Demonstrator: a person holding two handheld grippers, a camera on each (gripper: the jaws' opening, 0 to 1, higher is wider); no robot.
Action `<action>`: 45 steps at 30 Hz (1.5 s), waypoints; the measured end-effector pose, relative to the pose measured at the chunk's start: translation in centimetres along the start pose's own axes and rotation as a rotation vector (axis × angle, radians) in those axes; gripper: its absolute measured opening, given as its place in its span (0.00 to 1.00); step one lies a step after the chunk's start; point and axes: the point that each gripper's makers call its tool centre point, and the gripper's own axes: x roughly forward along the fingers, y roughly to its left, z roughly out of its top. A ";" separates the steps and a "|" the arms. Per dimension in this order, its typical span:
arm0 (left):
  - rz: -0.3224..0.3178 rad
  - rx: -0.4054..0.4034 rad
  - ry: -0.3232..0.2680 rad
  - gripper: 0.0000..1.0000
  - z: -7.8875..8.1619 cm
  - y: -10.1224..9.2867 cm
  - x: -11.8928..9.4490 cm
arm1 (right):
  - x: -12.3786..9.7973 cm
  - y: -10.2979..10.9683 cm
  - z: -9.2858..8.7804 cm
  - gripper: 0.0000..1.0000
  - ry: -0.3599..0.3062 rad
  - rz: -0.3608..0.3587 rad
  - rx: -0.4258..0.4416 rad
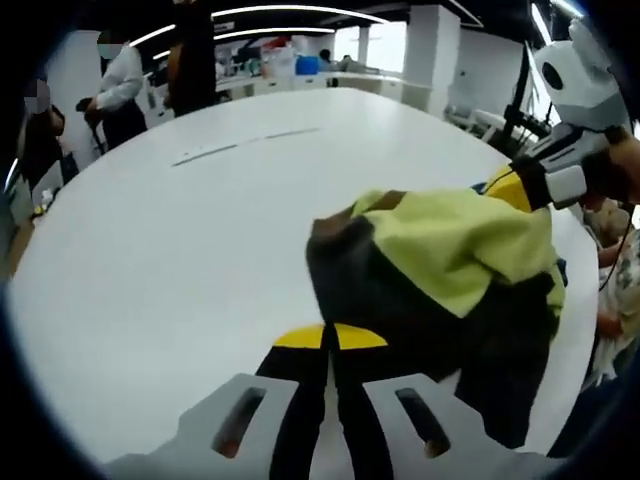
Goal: Fold the garment on the visible template until the final outline fits inside the template.
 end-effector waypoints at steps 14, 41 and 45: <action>-0.003 0.032 -0.045 0.00 0.6 -0.1 -0.8 | -1.6 -0.9 1.0 0.00 -0.055 -0.021 0.011; 0.089 0.087 -0.364 0.00 12.0 3.4 -7.8 | -5.5 -5.0 7.3 0.00 -0.249 -0.092 -0.072; 0.099 0.085 -0.389 0.00 13.6 4.2 -7.6 | -5.6 -5.8 8.4 0.00 -0.277 -0.110 -0.075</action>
